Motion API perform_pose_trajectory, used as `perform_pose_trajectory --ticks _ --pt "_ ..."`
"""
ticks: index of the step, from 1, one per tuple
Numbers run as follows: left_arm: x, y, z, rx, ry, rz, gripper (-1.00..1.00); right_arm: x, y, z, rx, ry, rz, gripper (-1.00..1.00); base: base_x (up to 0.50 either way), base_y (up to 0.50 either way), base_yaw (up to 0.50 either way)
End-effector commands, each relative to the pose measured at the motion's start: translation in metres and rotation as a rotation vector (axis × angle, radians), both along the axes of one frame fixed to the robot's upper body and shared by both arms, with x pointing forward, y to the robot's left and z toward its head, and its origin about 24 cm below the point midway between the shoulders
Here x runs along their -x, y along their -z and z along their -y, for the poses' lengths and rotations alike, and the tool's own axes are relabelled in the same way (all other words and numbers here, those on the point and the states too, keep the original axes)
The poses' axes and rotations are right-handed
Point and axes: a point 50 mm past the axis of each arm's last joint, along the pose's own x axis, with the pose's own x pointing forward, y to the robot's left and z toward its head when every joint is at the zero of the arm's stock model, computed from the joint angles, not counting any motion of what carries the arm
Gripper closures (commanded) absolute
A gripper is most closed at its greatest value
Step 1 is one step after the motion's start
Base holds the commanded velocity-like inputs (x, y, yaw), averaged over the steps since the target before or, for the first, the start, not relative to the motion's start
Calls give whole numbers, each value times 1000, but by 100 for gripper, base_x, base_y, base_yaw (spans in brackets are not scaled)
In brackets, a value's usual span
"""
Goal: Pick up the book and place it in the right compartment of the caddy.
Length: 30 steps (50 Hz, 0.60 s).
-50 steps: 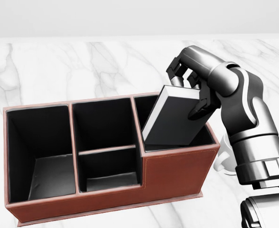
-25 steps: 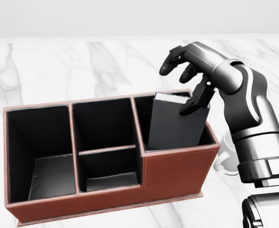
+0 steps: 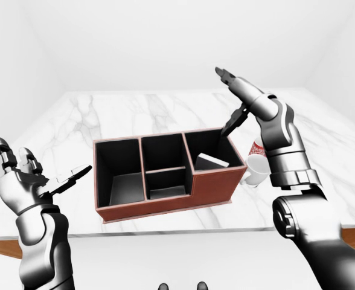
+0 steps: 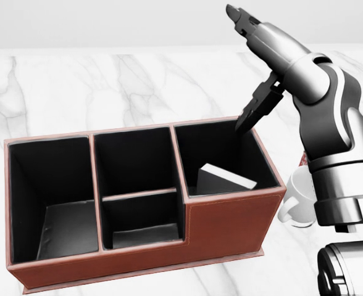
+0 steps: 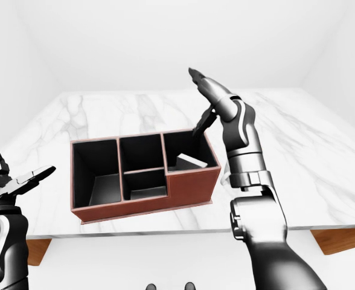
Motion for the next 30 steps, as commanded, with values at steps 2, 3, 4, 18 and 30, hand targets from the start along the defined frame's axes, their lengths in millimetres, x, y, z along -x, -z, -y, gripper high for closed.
perform_pose_trajectory --ticks 2,3,4,18,30 --pt "-1 2 0 2 2 -6 -100 20 -76 -4 -99 -43 308 -100 0 0 0" --pt "0 1 0 1 1 -5 -100 23 -82 -5 -94 -50 330 -100 0 0 0" --pt "0 1 0 1 0 -4 -100 27 -89 -6 -91 -55 366 -100 0 0 0" --pt "0 2 0 2 2 -7 -100 35 -100 -6 -139 -75 434 -100 0 0 0" --pt "0 1 0 1 1 -2 -100 35 -99 -8 -153 -83 440 -100 0 0 0"
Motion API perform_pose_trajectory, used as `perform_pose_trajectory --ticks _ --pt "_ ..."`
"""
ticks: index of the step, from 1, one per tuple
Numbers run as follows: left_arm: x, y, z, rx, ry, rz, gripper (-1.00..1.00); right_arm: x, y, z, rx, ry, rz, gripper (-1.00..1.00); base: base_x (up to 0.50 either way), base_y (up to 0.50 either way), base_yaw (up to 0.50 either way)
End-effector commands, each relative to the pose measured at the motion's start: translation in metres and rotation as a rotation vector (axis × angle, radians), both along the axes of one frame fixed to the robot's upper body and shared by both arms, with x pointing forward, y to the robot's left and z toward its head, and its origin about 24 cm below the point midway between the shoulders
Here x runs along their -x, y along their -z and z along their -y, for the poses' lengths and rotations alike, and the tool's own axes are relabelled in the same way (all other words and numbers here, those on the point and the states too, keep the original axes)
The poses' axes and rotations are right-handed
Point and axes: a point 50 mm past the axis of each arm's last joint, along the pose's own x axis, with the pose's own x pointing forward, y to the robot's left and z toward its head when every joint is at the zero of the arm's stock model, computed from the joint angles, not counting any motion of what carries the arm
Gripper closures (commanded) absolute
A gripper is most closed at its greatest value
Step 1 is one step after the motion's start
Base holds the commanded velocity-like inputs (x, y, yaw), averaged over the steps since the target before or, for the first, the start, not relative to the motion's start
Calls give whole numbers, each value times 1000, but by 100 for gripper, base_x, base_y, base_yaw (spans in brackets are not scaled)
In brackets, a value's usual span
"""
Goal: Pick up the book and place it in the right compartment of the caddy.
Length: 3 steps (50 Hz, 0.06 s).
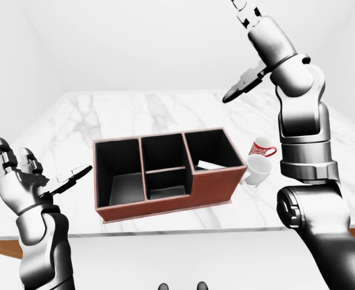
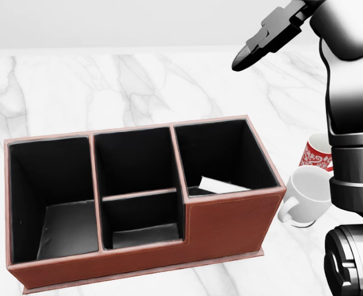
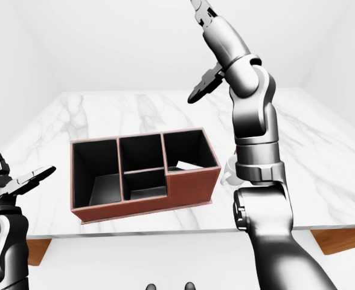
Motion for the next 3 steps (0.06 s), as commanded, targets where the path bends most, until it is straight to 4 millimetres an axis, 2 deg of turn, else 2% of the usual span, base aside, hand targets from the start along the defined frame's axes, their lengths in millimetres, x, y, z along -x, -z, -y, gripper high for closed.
perform_pose_trajectory --ticks 1,3 --pt "0 0 0 1 0 0 -100 3 -5 -1 -21 -11 30 -100 0 0 0" --pt "0 0 0 0 0 1 -100 4 -6 -1 -21 -13 36 -100 0 0 0"
